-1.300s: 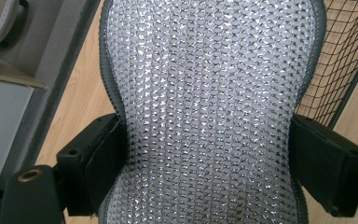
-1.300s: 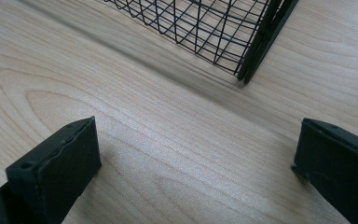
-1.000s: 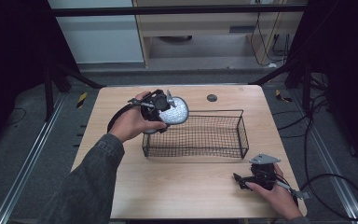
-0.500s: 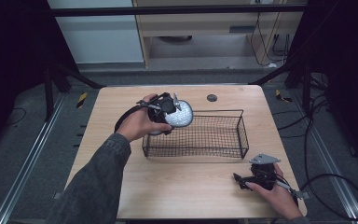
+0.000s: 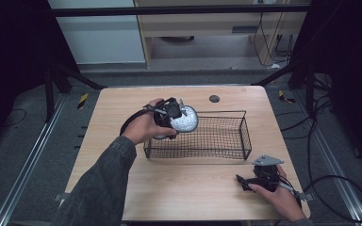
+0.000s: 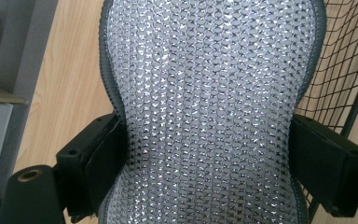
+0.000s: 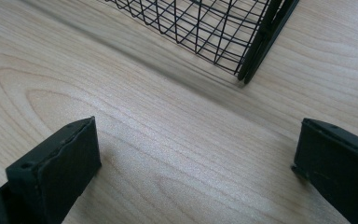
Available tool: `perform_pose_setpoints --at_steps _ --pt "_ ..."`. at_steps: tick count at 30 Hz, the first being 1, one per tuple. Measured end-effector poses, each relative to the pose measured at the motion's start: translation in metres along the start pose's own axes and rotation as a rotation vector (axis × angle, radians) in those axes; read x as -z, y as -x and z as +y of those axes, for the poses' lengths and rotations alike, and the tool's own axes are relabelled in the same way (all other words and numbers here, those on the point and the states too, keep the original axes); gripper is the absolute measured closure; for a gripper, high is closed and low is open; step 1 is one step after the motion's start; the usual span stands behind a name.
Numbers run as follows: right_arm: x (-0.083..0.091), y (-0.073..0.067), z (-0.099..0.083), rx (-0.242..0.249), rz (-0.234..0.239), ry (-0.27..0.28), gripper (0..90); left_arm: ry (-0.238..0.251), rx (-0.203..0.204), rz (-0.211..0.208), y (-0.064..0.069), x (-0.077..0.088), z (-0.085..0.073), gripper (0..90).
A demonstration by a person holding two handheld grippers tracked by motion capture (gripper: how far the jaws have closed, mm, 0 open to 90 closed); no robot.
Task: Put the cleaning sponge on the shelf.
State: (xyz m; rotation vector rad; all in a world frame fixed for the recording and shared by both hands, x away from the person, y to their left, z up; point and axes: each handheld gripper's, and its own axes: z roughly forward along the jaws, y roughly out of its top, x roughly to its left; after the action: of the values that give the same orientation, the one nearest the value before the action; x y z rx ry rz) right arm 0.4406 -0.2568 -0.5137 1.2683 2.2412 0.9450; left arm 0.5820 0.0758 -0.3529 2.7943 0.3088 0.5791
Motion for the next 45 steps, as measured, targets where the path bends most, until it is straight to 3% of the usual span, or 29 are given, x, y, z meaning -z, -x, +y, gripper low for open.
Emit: perform_pose_setpoints --at_steps 6,19,24,27,30,45 --pt "0.0 0.0 0.0 0.0 -0.001 0.0 0.4 -0.013 -0.025 -0.016 0.005 -0.006 0.0 13.9" --pt "0.0 0.0 0.0 0.001 0.0 0.001 0.4 -0.021 -0.022 -0.039 0.009 -0.017 -0.002 13.8" --pt "0.0 0.0 0.0 0.001 0.0 0.0 0.4 -0.002 0.003 -0.062 0.009 -0.019 -0.004 9.6" --pt "0.0 0.0 0.0 0.001 0.0 0.0 0.4 0.007 0.041 -0.087 0.008 -0.021 -0.006 4.6" --pt "0.0 0.0 0.0 0.0 0.0 -0.001 0.4 0.013 0.06 -0.085 0.008 -0.021 -0.007 3.5" --pt "0.0 0.0 0.0 0.0 -0.001 0.0 0.4 0.052 0.086 -0.082 0.008 -0.008 -0.011 6.9"
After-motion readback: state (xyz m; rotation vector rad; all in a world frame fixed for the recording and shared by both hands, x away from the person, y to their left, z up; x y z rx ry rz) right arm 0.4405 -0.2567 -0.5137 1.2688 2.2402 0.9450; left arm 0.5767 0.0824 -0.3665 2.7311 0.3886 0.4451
